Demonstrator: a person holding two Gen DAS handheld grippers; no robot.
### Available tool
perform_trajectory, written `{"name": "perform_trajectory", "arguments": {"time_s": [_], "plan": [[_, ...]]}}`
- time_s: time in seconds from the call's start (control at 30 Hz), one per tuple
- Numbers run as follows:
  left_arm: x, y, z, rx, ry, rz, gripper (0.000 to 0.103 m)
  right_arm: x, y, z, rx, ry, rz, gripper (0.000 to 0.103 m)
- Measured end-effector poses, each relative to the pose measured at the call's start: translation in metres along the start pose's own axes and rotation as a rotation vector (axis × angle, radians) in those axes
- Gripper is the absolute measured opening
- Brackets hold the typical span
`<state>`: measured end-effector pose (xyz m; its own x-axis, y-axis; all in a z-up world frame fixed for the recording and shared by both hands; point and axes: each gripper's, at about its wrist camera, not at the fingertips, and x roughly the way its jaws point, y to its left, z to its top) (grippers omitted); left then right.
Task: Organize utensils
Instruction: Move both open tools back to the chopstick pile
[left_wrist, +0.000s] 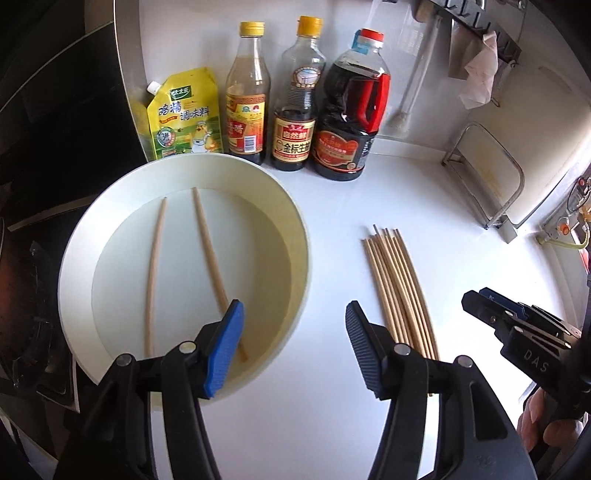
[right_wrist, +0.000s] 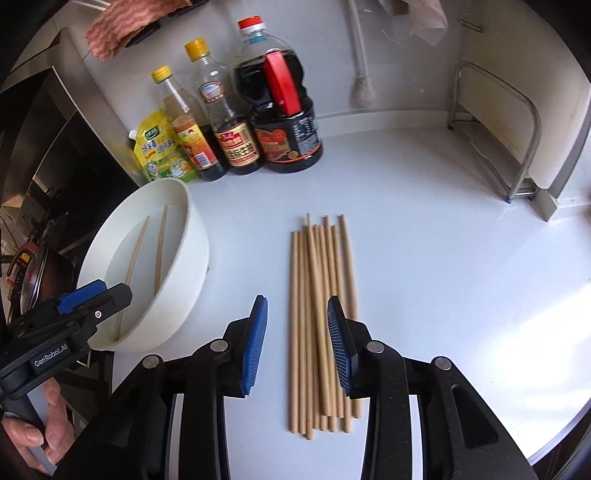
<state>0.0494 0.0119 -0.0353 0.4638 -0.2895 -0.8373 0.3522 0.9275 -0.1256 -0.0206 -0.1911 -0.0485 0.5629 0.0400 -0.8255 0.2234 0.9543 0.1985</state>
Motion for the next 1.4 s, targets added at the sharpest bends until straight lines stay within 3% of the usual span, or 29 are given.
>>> {"name": "perform_trajectory", "arguments": {"time_s": [0.23, 0.57, 0.93, 1.4], "plan": [[0.009, -0.039, -0.012, 0.012, 0.027, -0.012, 0.058, -0.004, -0.044, -0.003, 0.020, 0.013, -0.029, 0.035], [0.024, -0.074, -0.015, 0.007, 0.026, -0.020, 0.058, -0.003, -0.077, -0.003, -0.013, 0.012, -0.039, 0.044], [0.057, -0.101, -0.022, 0.013, 0.047, 0.036, 0.061, 0.028, -0.109, -0.007, -0.016, 0.026, -0.008, 0.047], [0.096, -0.099, -0.031, -0.045, 0.028, 0.057, 0.065, 0.069, -0.097, -0.017, -0.104, 0.048, 0.023, 0.053]]}}
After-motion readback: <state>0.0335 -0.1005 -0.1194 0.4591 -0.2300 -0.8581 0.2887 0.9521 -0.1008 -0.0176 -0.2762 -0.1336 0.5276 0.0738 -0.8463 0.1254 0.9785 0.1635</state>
